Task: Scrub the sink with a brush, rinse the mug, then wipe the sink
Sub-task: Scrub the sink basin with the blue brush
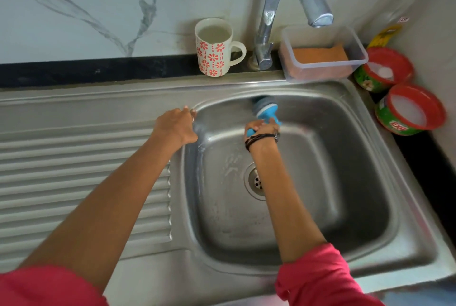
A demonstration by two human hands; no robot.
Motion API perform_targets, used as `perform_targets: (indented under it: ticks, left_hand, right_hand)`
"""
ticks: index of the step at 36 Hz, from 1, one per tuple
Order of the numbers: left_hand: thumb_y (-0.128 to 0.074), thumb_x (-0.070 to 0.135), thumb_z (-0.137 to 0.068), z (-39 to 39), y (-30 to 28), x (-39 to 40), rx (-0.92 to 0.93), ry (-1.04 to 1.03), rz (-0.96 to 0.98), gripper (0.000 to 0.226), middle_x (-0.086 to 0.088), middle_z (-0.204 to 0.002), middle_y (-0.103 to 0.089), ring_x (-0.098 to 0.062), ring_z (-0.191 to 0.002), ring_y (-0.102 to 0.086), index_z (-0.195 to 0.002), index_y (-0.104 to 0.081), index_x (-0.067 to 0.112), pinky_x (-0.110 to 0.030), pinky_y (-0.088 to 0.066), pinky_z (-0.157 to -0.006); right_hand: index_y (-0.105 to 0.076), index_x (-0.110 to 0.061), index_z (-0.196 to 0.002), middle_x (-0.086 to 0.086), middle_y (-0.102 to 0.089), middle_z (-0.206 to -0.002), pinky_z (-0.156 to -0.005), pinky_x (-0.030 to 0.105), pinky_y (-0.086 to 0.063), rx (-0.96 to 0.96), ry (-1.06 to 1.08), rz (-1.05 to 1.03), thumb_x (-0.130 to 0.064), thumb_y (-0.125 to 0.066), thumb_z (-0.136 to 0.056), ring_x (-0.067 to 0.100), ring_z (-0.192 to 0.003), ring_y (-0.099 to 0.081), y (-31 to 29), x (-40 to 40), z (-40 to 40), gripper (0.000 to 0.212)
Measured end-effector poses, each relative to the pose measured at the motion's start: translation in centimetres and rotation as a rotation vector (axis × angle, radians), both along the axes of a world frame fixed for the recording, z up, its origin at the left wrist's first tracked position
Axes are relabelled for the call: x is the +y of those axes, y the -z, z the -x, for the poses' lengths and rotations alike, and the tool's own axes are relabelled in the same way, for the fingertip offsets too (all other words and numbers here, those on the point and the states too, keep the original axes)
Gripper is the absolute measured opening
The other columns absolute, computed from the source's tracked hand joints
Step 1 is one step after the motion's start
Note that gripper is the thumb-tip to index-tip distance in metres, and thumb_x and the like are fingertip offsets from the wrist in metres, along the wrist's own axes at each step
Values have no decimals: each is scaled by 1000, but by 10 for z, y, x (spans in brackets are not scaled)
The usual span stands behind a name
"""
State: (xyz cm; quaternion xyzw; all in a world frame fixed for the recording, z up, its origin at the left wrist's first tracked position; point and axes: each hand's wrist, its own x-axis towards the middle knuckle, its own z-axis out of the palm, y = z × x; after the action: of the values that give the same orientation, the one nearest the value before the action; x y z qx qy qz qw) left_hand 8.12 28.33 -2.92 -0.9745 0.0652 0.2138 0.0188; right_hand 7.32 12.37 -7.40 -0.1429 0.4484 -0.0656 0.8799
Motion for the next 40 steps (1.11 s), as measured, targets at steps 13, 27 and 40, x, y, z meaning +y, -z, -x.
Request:
perform_targets:
  ticks: [13, 27, 40]
  left_hand:
    - [-58, 16, -85, -1, 0, 2, 15, -27, 36, 53, -16, -119, -54, -31, -108, -53, -135, -44, 10, -33, -42, -82]
    - [-55, 15, -86, -4, 0, 0, 9, -14, 13, 57, -17, -124, -52, -31, -114, -51, -140, -38, 12, -35, -42, -91]
    - [-56, 14, -86, -6, -3, -2, -15, 12, -3, 41, -15, -103, -52, -31, -102, -54, -126, -49, 7, -32, -41, -76]
  right_hand:
    - [-26, -14, -58, -8, -24, -23, -24, 7, -13, 41, -468, 105, -29, -33, -100, 4, -15, -21, 17, 64, 18, 45]
    - [-29, -12, -61, -6, -26, -20, -22, 10, -15, 145, -574, 39, -28, -30, -101, 5, -14, -20, 51, 88, 27, 43]
    - [-31, -14, -60, -5, -27, -26, -21, 13, -18, 83, -518, -143, -22, -37, -98, 5, -16, -23, 32, 69, 22, 40]
